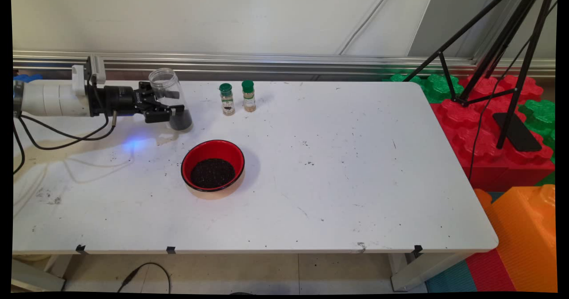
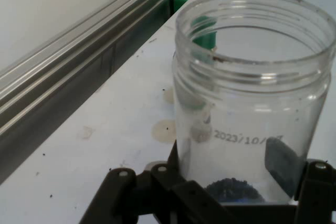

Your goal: Pour the black seasoning powder in the red bowl

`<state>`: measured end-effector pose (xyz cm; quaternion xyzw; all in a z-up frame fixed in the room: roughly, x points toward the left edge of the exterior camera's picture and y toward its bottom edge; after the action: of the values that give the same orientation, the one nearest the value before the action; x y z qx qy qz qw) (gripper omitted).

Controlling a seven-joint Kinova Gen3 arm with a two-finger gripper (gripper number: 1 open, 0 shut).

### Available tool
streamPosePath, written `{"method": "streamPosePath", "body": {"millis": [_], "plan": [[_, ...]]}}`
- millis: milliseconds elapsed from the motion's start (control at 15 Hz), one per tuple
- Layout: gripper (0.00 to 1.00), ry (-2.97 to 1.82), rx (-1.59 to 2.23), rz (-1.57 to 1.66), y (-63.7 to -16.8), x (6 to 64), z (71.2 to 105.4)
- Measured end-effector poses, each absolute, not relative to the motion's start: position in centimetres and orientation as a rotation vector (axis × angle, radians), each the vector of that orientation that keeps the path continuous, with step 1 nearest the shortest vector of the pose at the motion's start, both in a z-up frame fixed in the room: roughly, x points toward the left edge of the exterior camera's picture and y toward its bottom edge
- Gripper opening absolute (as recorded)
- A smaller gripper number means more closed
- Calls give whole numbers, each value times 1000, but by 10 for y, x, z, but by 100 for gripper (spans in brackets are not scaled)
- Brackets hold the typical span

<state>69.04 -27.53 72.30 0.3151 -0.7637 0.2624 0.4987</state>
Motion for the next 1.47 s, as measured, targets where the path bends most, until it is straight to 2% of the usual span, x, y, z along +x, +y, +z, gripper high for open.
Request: {"method": "streamPosePath", "body": {"millis": [1467], "plan": [[0, -1973, 610, 605, -325, 686, 787]]}}
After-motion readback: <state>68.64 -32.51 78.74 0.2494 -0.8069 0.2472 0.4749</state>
